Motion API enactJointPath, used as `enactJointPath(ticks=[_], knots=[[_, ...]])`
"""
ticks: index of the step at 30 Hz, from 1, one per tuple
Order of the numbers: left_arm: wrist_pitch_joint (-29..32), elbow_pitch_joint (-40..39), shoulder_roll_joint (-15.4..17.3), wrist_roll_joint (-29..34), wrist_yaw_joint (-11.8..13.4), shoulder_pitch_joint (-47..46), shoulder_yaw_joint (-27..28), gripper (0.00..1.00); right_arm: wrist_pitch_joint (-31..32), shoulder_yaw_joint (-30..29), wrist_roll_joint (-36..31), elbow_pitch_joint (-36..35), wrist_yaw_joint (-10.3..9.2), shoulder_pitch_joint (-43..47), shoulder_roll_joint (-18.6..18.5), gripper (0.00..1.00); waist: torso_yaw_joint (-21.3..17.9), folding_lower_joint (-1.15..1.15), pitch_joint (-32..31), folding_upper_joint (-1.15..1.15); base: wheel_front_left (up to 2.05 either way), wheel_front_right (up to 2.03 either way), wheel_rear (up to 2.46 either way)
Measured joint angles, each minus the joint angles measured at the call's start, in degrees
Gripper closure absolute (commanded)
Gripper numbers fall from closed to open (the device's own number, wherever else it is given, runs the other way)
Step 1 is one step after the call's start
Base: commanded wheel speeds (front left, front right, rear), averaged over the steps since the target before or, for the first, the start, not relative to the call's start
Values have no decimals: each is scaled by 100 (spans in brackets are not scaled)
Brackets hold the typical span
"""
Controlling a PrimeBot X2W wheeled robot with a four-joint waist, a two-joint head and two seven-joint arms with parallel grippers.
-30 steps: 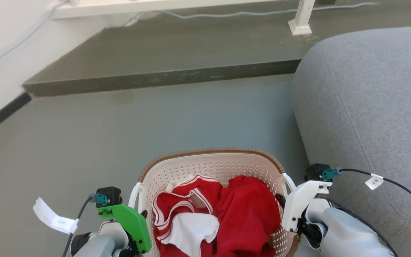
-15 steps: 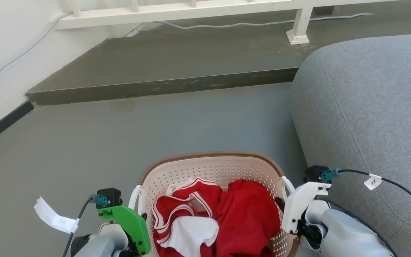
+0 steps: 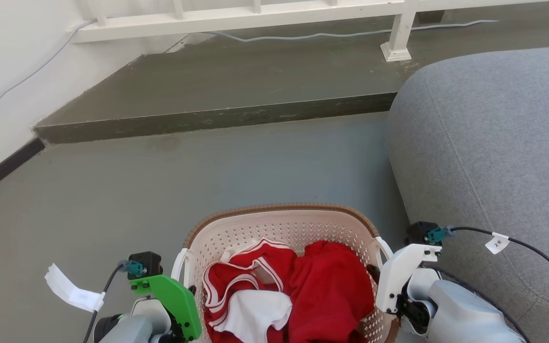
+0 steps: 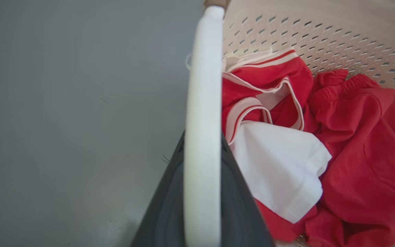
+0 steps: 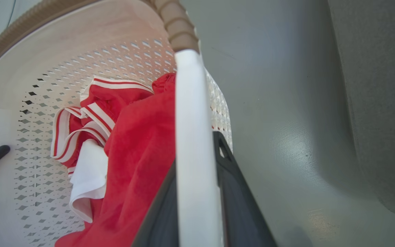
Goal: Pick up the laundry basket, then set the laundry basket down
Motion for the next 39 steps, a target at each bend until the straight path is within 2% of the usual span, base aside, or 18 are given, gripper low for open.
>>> enactJointPath(ticks=[21,27,39], knots=[[-10,12,0,-74,0,-4,-136,100,-1,100,129,3,-3,-23,-15,100,-43,0,133,0,0,0,0],[-48,-14,1,-74,0,-92,-141,100,-24,112,129,2,-11,-152,-20,100,-50,0,332,0,0,0,0],[-428,-204,94,-65,1,-643,-130,100,-517,73,127,-92,-103,-686,-62,100,-35,0,1008,0,0,0,0]])
